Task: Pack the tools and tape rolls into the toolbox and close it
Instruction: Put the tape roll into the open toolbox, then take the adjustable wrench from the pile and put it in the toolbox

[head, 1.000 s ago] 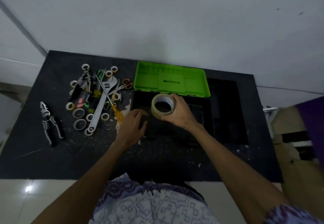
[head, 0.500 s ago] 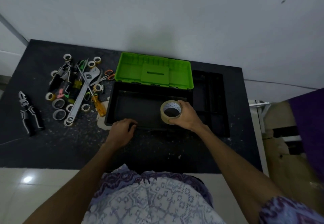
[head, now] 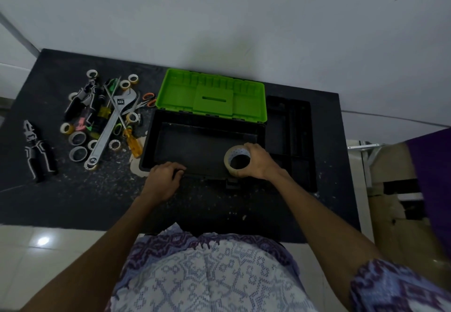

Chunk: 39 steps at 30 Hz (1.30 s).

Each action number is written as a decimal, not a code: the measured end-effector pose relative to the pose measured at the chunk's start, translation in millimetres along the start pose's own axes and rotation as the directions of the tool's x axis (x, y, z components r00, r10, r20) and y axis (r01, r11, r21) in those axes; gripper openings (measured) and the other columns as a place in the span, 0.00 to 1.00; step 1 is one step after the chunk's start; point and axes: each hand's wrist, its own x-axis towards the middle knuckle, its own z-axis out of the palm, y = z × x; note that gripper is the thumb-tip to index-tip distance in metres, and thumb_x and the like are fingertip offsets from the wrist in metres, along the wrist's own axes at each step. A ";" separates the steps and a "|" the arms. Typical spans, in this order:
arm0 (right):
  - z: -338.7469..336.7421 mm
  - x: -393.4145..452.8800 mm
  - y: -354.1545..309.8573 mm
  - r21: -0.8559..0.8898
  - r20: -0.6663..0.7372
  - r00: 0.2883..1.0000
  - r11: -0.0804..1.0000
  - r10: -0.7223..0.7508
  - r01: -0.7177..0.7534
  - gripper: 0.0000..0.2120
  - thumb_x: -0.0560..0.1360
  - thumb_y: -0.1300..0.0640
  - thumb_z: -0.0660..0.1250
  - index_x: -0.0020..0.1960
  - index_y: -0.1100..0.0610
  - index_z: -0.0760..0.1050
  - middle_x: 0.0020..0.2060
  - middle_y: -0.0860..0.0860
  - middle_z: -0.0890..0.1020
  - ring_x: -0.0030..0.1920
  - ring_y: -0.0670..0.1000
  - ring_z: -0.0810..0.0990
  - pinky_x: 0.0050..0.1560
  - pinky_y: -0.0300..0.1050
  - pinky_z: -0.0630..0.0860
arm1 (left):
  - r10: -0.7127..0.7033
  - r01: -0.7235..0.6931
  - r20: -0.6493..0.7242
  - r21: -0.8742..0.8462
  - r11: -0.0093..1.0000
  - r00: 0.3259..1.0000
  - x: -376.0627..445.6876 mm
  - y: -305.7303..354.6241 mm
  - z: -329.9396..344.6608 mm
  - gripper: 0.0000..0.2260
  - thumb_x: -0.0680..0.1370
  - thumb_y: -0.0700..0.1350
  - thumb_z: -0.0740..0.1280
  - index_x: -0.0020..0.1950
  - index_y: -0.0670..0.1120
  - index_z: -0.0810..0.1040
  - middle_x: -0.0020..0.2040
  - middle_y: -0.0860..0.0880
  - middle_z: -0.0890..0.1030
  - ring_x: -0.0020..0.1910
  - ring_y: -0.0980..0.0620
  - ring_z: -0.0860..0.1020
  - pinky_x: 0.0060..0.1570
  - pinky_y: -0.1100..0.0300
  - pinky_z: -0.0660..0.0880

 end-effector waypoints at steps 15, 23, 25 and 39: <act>4.4 3.6 -0.8 -0.081 0.047 0.997 0.995 0.057 -0.053 0.35 0.77 0.52 0.70 0.77 0.59 0.58 0.71 0.58 0.66 0.69 0.59 0.69 0.69 0.52 0.69 | -0.008 0.008 0.014 0.004 1.000 1.000 -2.5 3.3 -3.0 0.11 0.81 0.46 0.61 0.59 0.50 0.80 0.55 0.45 0.81 0.53 0.44 0.78 0.57 0.51 0.70; 8.0 1.5 -4.0 -0.108 -0.013 0.999 0.993 0.045 -0.046 0.29 0.80 0.52 0.65 0.76 0.60 0.60 0.71 0.58 0.66 0.69 0.58 0.68 0.68 0.51 0.68 | -0.002 0.001 0.053 0.013 1.000 0.999 -4.5 7.2 -3.6 0.12 0.81 0.47 0.60 0.62 0.50 0.79 0.56 0.46 0.80 0.55 0.46 0.77 0.59 0.52 0.69; 9.6 1.8 -11.3 -0.096 -0.034 0.999 0.995 0.011 -0.014 0.29 0.80 0.51 0.65 0.77 0.60 0.60 0.72 0.57 0.65 0.71 0.58 0.66 0.70 0.51 0.67 | 0.017 -0.018 0.072 0.011 1.000 0.997 -5.5 7.4 -6.4 0.13 0.81 0.48 0.60 0.63 0.50 0.78 0.57 0.46 0.80 0.55 0.46 0.77 0.59 0.53 0.69; 47.4 34.5 -158.5 0.182 -0.058 0.948 0.930 -0.314 0.319 0.23 0.79 0.53 0.67 0.72 0.56 0.68 0.63 0.53 0.74 0.64 0.51 0.73 0.66 0.49 0.71 | -0.063 0.055 -0.016 -0.321 0.946 0.998 -2.4 -24.7 -78.5 0.10 0.81 0.43 0.62 0.58 0.52 0.79 0.53 0.56 0.81 0.50 0.58 0.78 0.50 0.61 0.76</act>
